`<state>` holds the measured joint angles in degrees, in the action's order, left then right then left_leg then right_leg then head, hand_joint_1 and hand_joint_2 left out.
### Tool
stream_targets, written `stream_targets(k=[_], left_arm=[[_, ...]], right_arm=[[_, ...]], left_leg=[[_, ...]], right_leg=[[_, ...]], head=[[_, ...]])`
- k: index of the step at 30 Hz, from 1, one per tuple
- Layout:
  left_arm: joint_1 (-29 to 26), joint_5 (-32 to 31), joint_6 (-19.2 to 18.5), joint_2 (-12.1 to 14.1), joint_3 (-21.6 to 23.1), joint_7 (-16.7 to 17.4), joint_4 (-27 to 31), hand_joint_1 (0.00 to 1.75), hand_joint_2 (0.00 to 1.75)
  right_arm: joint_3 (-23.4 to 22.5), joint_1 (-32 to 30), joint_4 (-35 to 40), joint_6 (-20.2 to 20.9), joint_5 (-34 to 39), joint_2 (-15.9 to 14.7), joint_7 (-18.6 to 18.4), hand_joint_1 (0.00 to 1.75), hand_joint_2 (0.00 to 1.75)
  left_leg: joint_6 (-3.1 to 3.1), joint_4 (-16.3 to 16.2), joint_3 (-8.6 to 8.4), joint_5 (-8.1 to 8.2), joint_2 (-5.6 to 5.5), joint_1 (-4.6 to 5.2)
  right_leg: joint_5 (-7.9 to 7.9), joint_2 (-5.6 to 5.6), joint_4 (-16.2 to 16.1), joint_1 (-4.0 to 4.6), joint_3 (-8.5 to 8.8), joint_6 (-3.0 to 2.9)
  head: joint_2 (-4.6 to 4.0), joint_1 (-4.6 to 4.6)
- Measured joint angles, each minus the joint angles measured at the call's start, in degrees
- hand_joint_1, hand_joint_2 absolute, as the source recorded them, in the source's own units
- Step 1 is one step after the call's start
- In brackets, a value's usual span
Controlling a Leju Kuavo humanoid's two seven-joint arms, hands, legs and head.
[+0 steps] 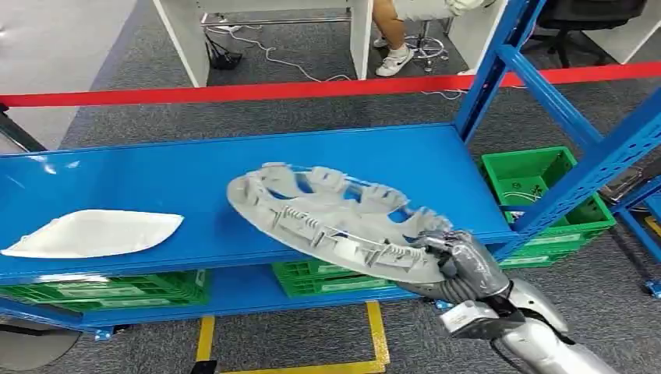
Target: Take the parts from the cabinet and place them on the table.
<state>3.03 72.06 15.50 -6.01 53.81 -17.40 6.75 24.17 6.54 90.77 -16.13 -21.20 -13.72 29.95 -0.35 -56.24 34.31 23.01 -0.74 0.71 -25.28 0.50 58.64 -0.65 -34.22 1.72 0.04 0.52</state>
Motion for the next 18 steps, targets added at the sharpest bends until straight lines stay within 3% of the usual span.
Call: stream_targets(k=[6, 13, 18], left_arm=[[0.0, 0.2, 0.2, -0.1, 0.1, -0.1, 0.0, 0.00, 0.00], [0.0, 0.2, 0.2, -0.1, 0.2, -0.1, 0.0, 0.00, 0.00], [0.1, 0.4, 0.2, -0.1, 0.3, -0.2, 0.0, 0.00, 0.00]], right_arm=[[-2.0, -0.4, 1.3, 1.6, 2.2, 3.3, 0.7, 1.75, 1.75], [-2.9, -0.8, 1.4, 1.8, 2.5, 4.5, 0.8, 1.75, 1.75], [-3.4, -0.8, 1.4, 5.6, 8.1, 5.7, 1.2, 1.75, 1.75]], left_leg=[[0.00, 0.0, 0.02, 0.00, 0.00, 0.02], [0.00, 0.0, 0.04, 0.01, 0.00, 0.02], [0.00, 0.0, 0.06, 0.01, 0.00, 0.01]], right_leg=[[0.00, -0.01, 0.0, 0.00, 0.00, 0.00], [0.00, -0.01, 0.0, -0.01, -0.02, 0.00], [0.00, 0.01, 0.0, -0.01, -0.07, 0.00]], head=[[0.00, -0.02], [0.00, 0.00], [0.00, -0.02]])
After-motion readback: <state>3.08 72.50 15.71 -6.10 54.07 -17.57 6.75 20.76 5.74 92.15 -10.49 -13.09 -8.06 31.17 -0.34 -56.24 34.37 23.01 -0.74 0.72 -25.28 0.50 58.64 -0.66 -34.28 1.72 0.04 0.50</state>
